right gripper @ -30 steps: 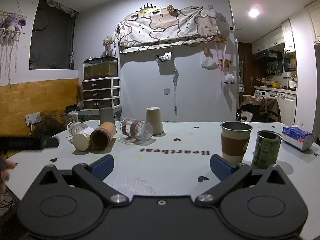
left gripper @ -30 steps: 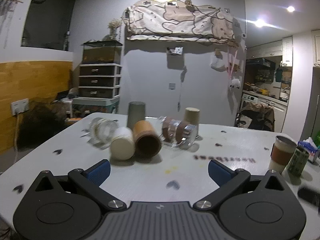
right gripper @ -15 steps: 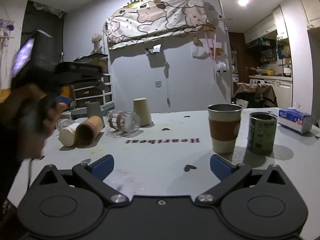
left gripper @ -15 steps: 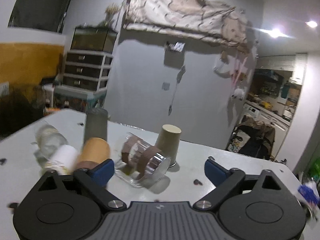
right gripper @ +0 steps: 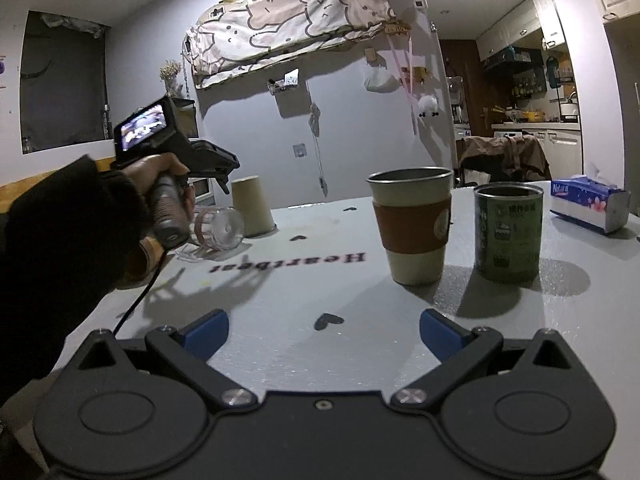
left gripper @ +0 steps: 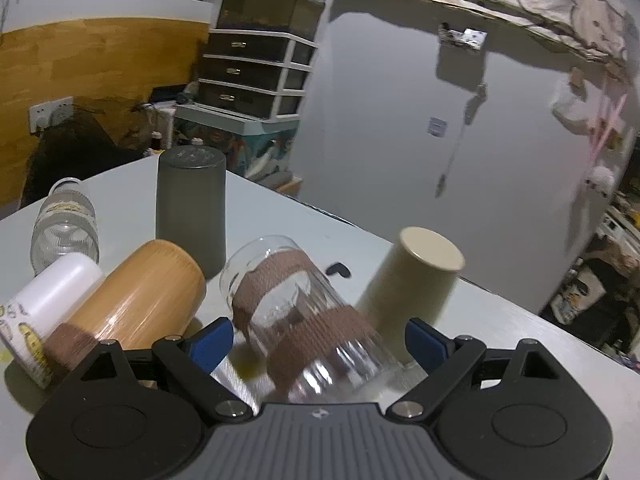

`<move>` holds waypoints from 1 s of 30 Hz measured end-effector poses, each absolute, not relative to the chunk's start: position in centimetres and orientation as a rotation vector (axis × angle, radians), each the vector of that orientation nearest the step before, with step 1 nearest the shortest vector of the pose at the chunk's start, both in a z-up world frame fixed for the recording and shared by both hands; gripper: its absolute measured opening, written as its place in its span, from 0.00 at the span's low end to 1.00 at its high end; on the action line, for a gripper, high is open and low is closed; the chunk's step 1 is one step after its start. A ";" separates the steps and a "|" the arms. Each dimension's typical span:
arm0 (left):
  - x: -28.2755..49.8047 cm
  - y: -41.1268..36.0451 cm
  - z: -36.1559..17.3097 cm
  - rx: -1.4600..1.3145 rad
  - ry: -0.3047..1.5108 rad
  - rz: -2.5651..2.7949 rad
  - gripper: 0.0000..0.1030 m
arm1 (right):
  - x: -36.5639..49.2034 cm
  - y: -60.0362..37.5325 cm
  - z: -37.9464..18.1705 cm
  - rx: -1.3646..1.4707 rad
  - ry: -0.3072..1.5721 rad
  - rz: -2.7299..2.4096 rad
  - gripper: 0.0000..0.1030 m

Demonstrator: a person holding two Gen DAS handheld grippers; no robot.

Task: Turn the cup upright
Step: 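Reach the left tool to the lying glass mug and close on it, then lift the glass mug with the left tool while the right tool grasps it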

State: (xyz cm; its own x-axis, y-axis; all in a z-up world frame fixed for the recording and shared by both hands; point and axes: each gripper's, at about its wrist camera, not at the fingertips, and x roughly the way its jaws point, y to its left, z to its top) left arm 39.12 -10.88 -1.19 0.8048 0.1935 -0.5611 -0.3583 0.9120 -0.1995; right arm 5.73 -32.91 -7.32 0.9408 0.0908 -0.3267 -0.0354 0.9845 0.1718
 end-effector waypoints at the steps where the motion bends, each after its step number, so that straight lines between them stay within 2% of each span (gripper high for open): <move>1: 39.5 -10.9 -1.3 -0.305 0.569 0.304 0.90 | 5.9 -33.1 -7.5 0.166 0.344 0.066 1.00; 8: 41.7 -9.9 -2.7 -0.396 0.673 0.320 0.90 | 6.5 -33.7 -7.9 0.193 0.343 0.101 1.00; 12: 41.4 -9.5 -2.8 -0.426 0.677 0.262 0.80 | 6.5 -33.5 -7.9 0.194 0.344 0.105 1.00; 16: 40.3 -9.4 -2.7 -0.421 0.694 0.194 0.78 | 6.3 -33.5 -7.8 0.201 0.348 0.087 1.00; 23: 35.7 -10.0 -2.8 -0.366 0.732 0.043 0.77 | 5.9 -33.1 -7.2 0.212 0.344 0.079 0.95; 30: 29.0 -10.6 -2.7 -0.269 0.802 -0.189 0.77 | 4.6 -32.3 -6.1 0.209 0.323 0.072 0.94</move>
State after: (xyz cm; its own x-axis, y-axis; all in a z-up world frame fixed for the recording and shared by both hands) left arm 28.96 -10.59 -2.74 0.6811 -0.2676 -0.6816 0.0651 0.9493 -0.3077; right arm 4.60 -32.26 -6.06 0.9459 0.1034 -0.3076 -0.0366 0.9758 0.2154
